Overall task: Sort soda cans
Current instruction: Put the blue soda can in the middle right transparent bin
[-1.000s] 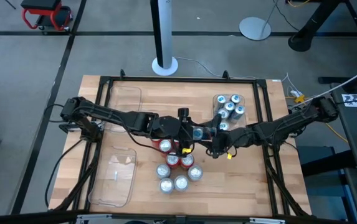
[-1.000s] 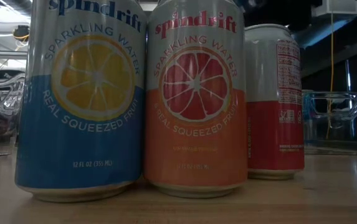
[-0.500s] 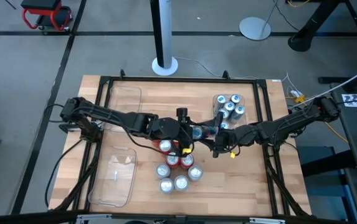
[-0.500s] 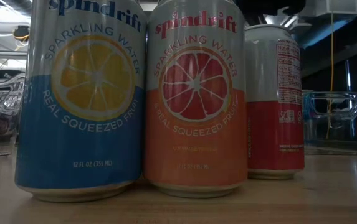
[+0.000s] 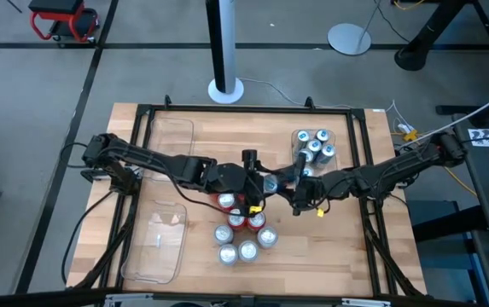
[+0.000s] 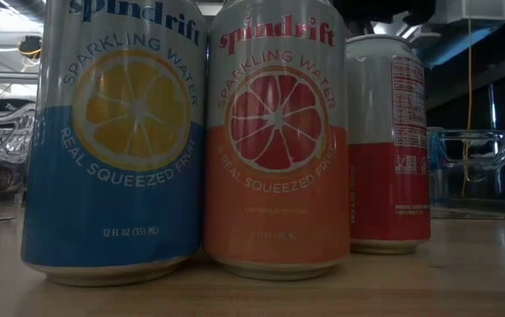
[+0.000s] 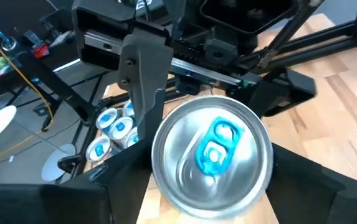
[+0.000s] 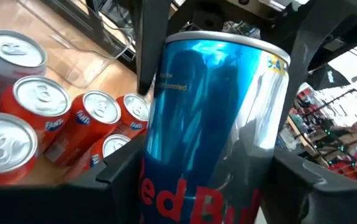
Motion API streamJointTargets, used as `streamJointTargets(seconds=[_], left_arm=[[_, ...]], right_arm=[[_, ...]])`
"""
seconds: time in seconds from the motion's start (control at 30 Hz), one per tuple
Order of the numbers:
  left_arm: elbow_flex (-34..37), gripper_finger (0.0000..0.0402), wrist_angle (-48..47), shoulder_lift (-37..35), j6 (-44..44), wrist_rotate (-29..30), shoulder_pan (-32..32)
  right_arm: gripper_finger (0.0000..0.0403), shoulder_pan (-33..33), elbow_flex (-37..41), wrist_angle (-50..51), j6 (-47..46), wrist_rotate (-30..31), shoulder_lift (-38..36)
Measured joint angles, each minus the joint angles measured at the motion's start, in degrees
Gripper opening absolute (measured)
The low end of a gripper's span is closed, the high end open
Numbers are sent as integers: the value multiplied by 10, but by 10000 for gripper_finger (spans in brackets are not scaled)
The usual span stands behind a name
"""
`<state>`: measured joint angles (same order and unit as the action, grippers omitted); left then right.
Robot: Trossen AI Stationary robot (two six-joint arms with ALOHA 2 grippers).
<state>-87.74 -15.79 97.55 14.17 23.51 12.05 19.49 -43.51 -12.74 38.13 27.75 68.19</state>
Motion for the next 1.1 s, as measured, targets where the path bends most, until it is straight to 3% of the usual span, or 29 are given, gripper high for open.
streamJointTargets(seconds=[0.13, 0.37, 0.5, 0.9, 1.1], left_arm=[[0, 275, -25, -15, 4, 34, 12], [3, 277, -185, -68, -81, 75, 23], [53, 277, -223, -112, -118, 127, 27], [336, 278, -36, -304, -171, 151, 37], [424, 278, 24, -332, -186, 150, 37]], right_arm=[[247, 0, 0, 42, -1, 0, -33], [240, 1, 0, 181, -41, 31, -107], [243, 1, 0, 261, -79, 51, -132], [241, 0, 1, 433, -154, 69, -171], [240, 0, 1, 481, -154, 13, -177]])
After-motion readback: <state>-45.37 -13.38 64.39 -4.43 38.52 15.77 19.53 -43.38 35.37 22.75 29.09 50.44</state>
